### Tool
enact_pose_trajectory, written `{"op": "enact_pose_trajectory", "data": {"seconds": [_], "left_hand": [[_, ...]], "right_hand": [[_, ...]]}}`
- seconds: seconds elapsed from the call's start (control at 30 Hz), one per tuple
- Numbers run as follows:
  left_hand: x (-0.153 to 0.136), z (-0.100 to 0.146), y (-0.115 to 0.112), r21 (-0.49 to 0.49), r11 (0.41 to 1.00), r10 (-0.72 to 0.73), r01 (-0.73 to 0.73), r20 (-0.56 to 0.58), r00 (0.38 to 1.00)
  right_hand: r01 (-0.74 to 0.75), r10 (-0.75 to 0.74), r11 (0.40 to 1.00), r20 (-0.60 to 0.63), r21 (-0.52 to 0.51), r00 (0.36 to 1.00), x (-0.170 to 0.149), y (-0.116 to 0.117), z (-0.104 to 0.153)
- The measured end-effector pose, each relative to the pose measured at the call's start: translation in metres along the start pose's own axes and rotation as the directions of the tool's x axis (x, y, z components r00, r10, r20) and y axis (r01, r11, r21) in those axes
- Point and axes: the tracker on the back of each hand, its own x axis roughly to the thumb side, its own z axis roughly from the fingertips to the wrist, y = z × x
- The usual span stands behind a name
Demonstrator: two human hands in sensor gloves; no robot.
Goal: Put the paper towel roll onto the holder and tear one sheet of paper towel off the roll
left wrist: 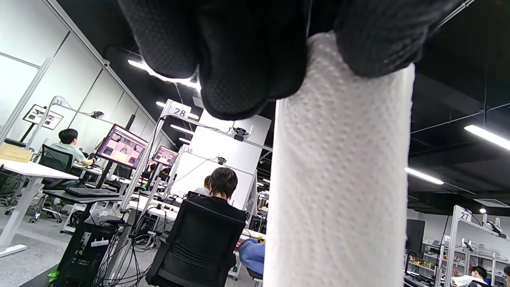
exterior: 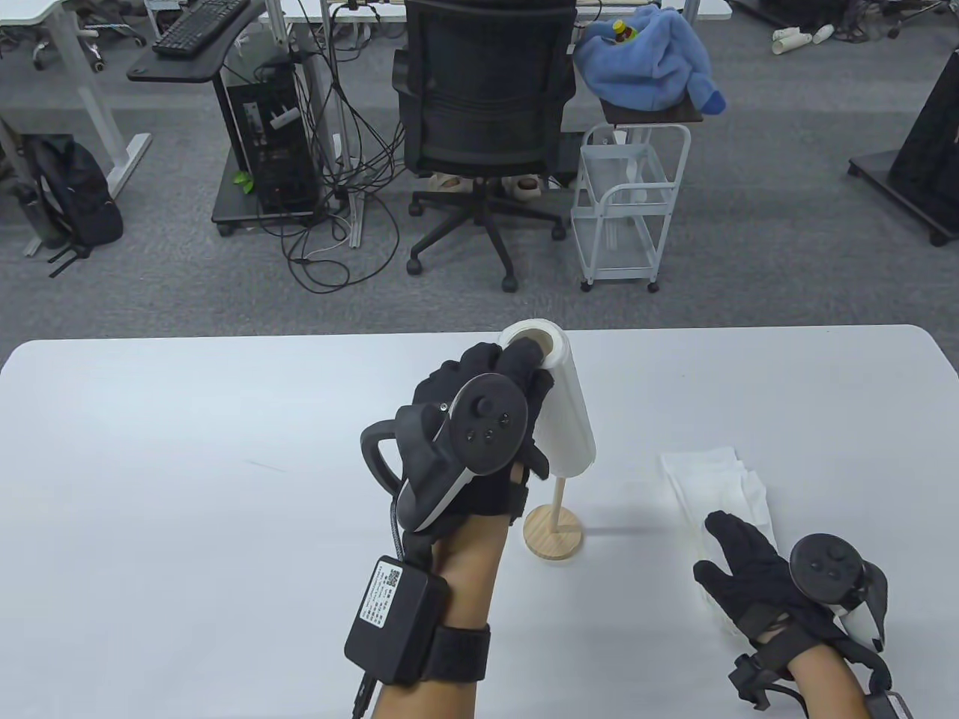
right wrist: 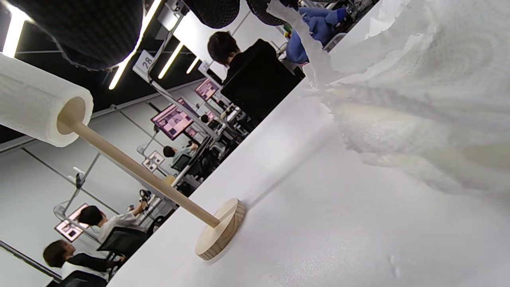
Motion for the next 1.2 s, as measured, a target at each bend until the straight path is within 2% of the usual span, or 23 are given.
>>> {"op": "enact_pose_trajectory", "data": {"seconds": [1.2], "left_hand": [[-0.013,0.009,-0.071,-0.116,0.993,0.011,-0.013,-0.023,1.000]], "right_hand": [[0.014,-0.014,1.000,-0.012,0.015,1.000,0.000,-0.001,0.001]]}}
